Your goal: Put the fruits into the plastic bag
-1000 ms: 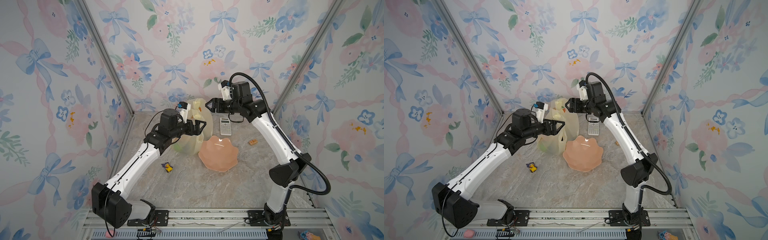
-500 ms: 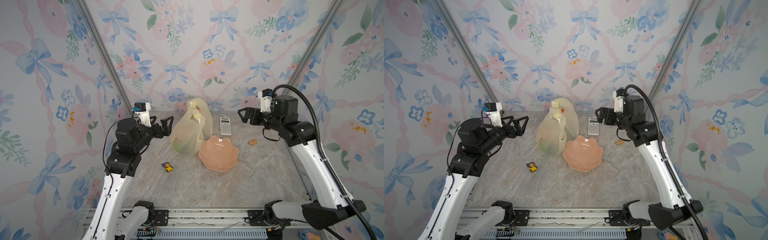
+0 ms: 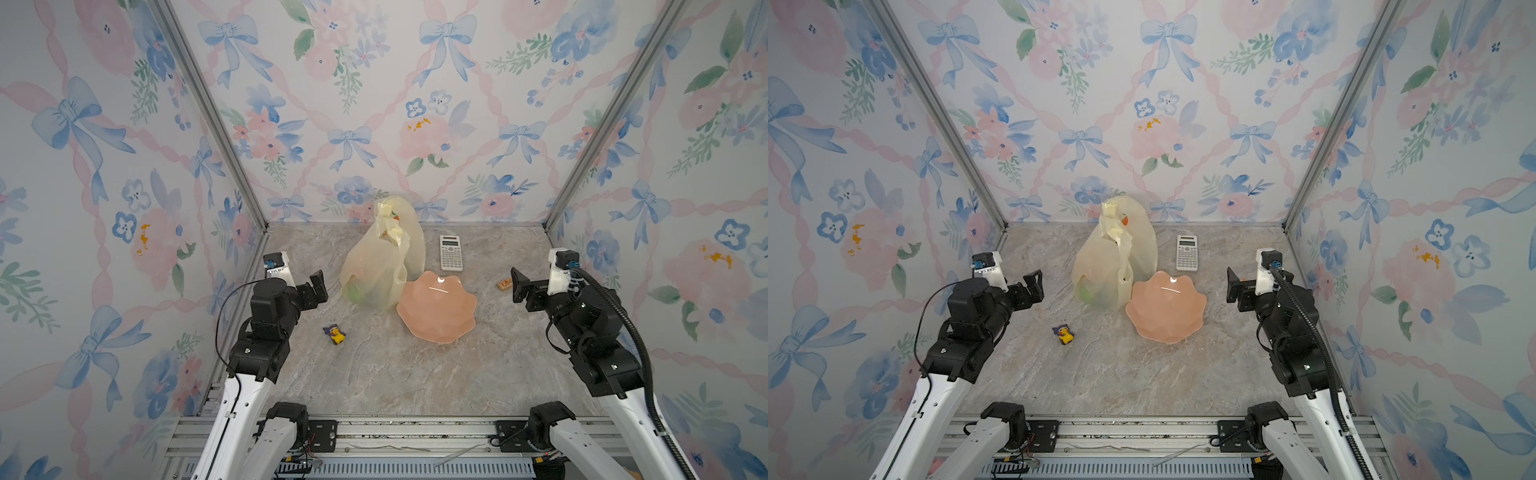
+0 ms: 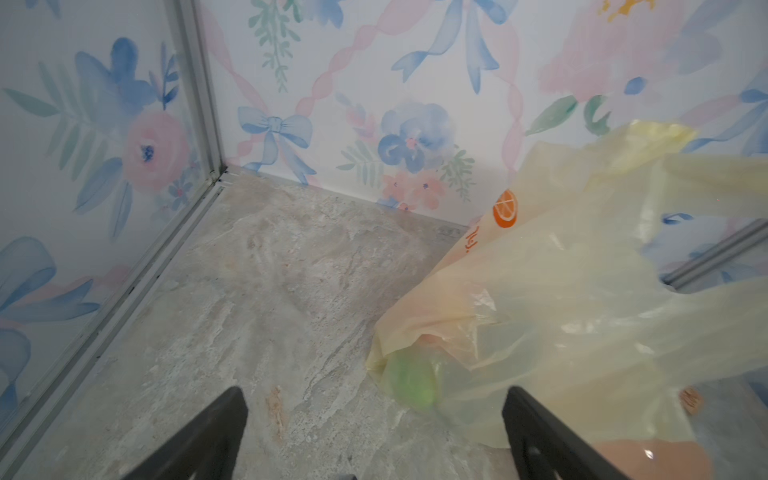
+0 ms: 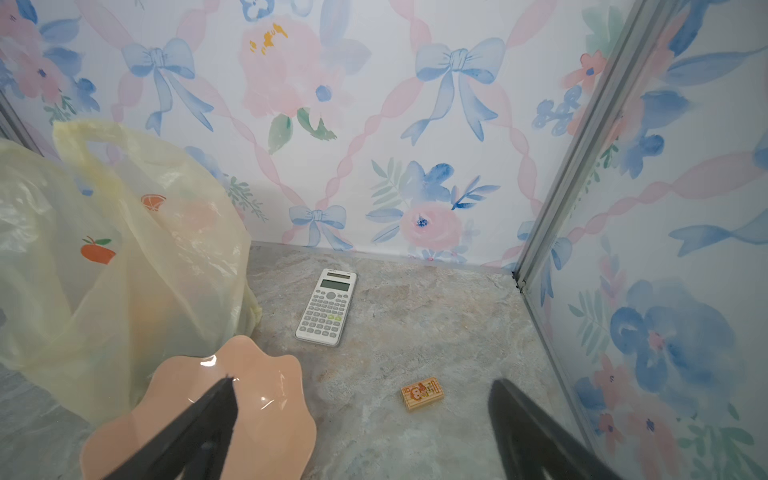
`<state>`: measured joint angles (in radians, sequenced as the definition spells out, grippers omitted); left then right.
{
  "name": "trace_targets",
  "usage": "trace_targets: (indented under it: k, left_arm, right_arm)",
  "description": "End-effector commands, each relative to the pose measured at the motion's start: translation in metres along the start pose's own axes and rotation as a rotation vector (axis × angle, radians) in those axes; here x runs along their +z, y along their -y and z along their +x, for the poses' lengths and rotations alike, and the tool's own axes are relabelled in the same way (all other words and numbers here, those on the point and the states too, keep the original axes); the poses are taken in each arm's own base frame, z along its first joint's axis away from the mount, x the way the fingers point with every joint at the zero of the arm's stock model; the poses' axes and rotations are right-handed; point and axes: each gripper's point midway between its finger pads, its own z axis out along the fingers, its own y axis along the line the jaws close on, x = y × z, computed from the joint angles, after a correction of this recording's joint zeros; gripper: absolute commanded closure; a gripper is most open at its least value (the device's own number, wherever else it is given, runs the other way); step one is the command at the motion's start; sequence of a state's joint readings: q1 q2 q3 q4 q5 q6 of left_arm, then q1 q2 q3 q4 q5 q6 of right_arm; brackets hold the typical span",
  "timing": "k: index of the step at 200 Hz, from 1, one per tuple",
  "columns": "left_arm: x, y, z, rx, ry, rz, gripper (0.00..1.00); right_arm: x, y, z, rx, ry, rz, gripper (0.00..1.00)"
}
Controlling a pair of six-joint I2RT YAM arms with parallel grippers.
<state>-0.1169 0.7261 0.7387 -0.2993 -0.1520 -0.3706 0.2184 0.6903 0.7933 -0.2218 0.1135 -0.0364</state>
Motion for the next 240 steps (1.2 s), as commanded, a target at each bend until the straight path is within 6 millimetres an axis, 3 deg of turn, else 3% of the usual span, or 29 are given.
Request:
trace_targets:
  k: [1, 43, 69, 112, 150, 162, 181, 240]
  left_arm:
    - [-0.001, -0.039, -0.003, -0.028, 0.170, -0.178, 0.02]
    - [0.002, -0.058, 0.017, 0.042, 0.410, -0.194, 0.02]
    - [0.027, -0.069, 0.037, 0.148, 0.331, -0.239, 0.02]
    - [0.069, -0.073, 0.067, 0.170, 0.244, -0.215, 0.02]
    - [0.104, -0.068, 0.094, 0.209, 0.173, -0.165, 0.02]
    - [0.111, -0.065, 0.090, 0.218, 0.187, -0.156, 0.02]
    - [0.117, -0.061, 0.088, 0.214, 0.201, -0.136, 0.02]
    - [0.125, -0.056, 0.107, 0.242, 0.203, -0.088, 0.02]
  right_arm:
    - [0.023, 0.007, 0.026, -0.052, -0.020, 0.038, 0.04]
    - [0.072, 0.018, 0.090, 0.012, -0.102, 0.043, 0.04]
    - [0.092, 0.033, 0.125, 0.075, -0.152, 0.048, 0.04]
    - [0.111, 0.037, 0.155, 0.107, -0.207, 0.029, 0.04]
    - [0.121, 0.038, 0.167, 0.106, -0.223, 0.027, 0.04]
    - [0.123, 0.039, 0.169, 0.105, -0.219, 0.026, 0.04]
    - [0.125, 0.035, 0.167, 0.099, -0.193, 0.003, 0.04]
    - [0.123, 0.028, 0.158, 0.096, -0.066, -0.027, 0.04]
